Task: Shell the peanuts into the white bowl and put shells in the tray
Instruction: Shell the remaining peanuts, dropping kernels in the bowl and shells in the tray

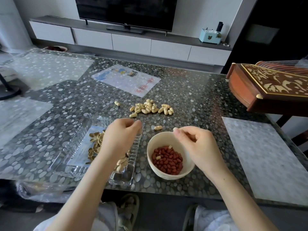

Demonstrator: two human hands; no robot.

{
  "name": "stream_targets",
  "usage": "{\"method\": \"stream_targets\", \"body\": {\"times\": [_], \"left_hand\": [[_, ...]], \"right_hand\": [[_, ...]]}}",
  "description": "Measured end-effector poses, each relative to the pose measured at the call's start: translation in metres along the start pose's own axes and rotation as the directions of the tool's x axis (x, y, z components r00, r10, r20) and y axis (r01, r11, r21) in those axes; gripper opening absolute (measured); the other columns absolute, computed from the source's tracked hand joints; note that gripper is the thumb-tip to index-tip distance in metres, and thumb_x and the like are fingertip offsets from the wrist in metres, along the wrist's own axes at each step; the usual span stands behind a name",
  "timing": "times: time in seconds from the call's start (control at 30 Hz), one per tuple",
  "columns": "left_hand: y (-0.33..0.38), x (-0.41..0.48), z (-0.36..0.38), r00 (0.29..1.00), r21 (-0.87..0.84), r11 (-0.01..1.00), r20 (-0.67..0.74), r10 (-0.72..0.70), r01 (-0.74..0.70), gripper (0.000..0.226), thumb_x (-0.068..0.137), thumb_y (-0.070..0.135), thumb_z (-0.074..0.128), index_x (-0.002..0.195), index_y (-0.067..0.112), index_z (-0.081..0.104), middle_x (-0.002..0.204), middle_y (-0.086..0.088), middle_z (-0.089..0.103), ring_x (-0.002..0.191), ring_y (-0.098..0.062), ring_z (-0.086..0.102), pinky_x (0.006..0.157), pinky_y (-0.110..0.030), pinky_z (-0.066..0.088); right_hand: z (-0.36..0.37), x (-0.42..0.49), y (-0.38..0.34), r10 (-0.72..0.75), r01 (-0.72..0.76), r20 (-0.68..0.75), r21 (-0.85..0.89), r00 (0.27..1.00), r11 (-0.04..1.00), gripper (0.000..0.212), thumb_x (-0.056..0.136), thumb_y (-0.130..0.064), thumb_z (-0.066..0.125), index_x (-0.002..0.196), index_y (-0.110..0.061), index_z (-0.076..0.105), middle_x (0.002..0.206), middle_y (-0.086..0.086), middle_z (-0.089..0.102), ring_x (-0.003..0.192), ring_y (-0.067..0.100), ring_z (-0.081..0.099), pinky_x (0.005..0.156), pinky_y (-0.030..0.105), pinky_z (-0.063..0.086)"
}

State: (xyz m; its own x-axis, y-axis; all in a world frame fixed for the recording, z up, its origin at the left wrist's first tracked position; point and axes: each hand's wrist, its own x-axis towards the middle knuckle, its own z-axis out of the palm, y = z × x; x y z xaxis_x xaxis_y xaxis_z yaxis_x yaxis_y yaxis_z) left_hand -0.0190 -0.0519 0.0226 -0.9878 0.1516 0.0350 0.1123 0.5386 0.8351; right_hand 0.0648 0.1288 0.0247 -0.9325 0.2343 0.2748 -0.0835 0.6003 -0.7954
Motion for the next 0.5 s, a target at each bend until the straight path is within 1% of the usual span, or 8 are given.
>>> {"method": "stream_targets", "body": {"times": [0.07,0.13,0.23,0.3,0.37,0.43,0.47,0.5], "left_hand": [[-0.010,0.007,-0.015,0.996,0.103,0.992,-0.063,-0.061,0.067,0.038,0.093,0.030,0.050,0.067,0.004,0.059,0.052,-0.003,0.049,0.043,-0.016,0.035,0.047,-0.023,0.026],[-0.020,0.012,-0.028,0.985,0.199,0.972,-0.142,-0.096,0.123,0.039,0.094,0.031,0.048,0.068,0.004,0.059,0.050,-0.001,0.051,0.044,-0.018,0.039,0.046,-0.023,0.027],[-0.036,0.020,-0.039,0.975,0.245,0.953,-0.176,-0.136,0.177,0.043,0.094,0.036,0.047,0.074,0.001,0.061,0.053,-0.005,0.056,0.045,-0.019,0.041,0.048,-0.023,0.030],[-0.044,0.025,-0.043,0.977,0.261,0.947,-0.156,-0.148,0.185,0.049,0.094,0.042,0.046,0.081,-0.002,0.064,0.066,-0.016,0.066,0.048,-0.021,0.043,0.050,-0.024,0.032],[-0.046,0.027,-0.045,0.976,0.279,0.941,-0.150,-0.155,0.192,0.056,0.095,0.049,0.042,0.071,0.001,0.059,0.072,-0.017,0.069,0.048,-0.021,0.043,0.049,-0.025,0.032],[-0.043,0.027,-0.047,0.976,0.297,0.935,-0.157,-0.151,0.193,0.057,0.096,0.052,0.036,0.059,0.008,0.043,0.059,-0.013,0.060,0.046,-0.020,0.040,0.047,-0.024,0.028],[-0.042,0.026,-0.049,0.976,0.299,0.935,-0.164,-0.147,0.191,0.057,0.096,0.052,0.035,0.058,0.011,0.038,0.052,-0.009,0.050,0.045,-0.019,0.038,0.047,-0.024,0.027],[-0.041,0.026,-0.050,0.976,0.301,0.935,-0.167,-0.139,0.185,0.057,0.097,0.051,0.034,0.057,0.011,0.035,0.049,-0.004,0.041,0.044,-0.019,0.035,0.046,-0.024,0.025]], "right_hand": [[0.013,0.002,-0.012,-0.039,0.038,0.046,0.006,0.998,0.999,0.019,0.088,-0.032,0.063,0.094,-0.019,0.075,0.082,-0.018,0.070,0.081,-0.002,0.064,0.070,0.011,0.049],[0.031,0.006,-0.023,-0.088,0.092,0.107,-0.033,0.990,0.995,0.017,0.086,-0.028,0.068,0.100,-0.020,0.075,0.091,-0.017,0.070,0.089,-0.003,0.063,0.079,0.011,0.048],[0.059,0.014,-0.042,-0.158,0.201,0.246,-0.159,0.956,0.967,0.024,0.087,-0.028,0.067,0.110,-0.024,0.072,0.097,-0.010,0.070,0.085,0.004,0.061,0.076,0.014,0.045],[0.072,0.020,-0.051,-0.149,0.231,0.355,-0.199,0.923,0.952,0.035,0.088,-0.025,0.066,0.122,-0.029,0.064,0.102,-0.008,0.066,0.088,0.006,0.058,0.079,0.019,0.045],[0.075,0.033,-0.050,-0.097,0.217,0.421,-0.247,0.902,0.944,0.047,0.089,-0.015,0.065,0.132,-0.031,0.055,0.100,-0.010,0.061,0.081,0.004,0.055,0.073,0.017,0.046],[0.070,0.055,-0.038,-0.009,0.136,0.361,-0.328,0.933,0.935,0.048,0.089,-0.008,0.062,0.132,-0.028,0.054,0.095,-0.010,0.061,0.073,0.003,0.055,0.065,0.016,0.046],[0.067,0.070,-0.029,0.046,0.084,0.300,-0.405,0.953,0.911,0.045,0.089,-0.007,0.061,0.129,-0.026,0.057,0.095,-0.008,0.064,0.075,0.006,0.058,0.066,0.020,0.049],[0.064,0.084,-0.020,0.112,0.029,0.252,-0.495,0.961,0.868,0.041,0.088,-0.007,0.062,0.125,-0.025,0.061,0.099,-0.005,0.067,0.081,0.012,0.061,0.071,0.026,0.051]]}}
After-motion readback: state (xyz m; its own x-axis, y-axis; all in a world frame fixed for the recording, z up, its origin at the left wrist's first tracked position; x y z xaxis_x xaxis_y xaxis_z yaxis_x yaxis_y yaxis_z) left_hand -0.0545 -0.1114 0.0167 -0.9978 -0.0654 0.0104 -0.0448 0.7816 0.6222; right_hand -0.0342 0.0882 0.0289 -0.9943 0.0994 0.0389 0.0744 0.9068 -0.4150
